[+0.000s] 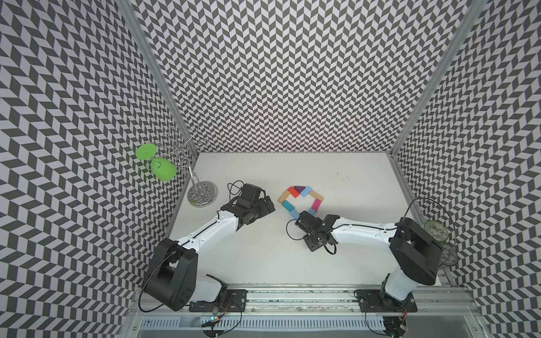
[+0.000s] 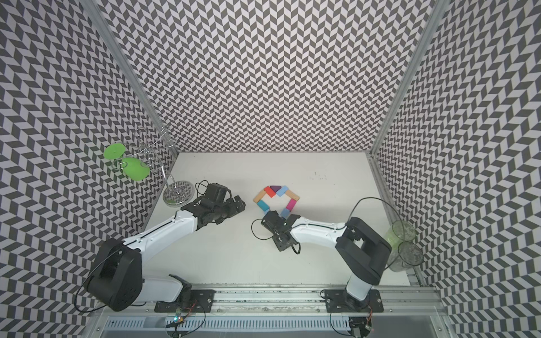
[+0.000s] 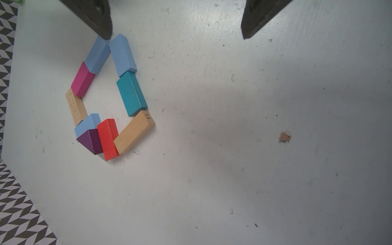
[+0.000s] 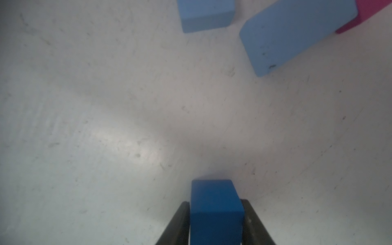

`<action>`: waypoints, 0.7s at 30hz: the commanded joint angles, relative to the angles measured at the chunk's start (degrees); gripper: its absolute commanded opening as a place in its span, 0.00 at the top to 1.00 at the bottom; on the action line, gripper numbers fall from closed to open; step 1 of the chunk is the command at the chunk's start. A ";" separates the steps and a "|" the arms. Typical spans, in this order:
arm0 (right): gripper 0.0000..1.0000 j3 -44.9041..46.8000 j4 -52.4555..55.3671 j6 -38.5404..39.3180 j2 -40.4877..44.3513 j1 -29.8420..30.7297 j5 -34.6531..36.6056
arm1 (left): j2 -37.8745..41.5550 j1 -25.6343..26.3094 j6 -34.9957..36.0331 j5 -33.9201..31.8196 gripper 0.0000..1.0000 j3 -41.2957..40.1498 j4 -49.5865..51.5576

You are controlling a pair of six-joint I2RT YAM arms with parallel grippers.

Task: Assemble a heart with building blocks
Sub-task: Move the building block to the center of the board, then pick up the building block from the center of the board.

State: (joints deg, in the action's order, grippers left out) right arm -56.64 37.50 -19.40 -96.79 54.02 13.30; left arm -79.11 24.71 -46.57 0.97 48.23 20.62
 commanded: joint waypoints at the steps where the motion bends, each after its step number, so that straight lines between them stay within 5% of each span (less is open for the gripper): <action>1: 0.60 -1.30 -2.48 3.10 -0.76 -0.83 1.49 | 1.59 -0.37 -0.28 -0.19 0.03 -0.45 -0.85; 21: 0.60 -3.76 -0.14 8.65 -0.70 -3.19 -0.99 | 0.80 -1.26 -0.19 0.25 0.03 -0.24 -1.29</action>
State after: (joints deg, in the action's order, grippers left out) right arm -59.88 37.30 -11.42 -97.97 51.44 12.60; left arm -79.09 23.83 -46.57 0.99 48.16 20.58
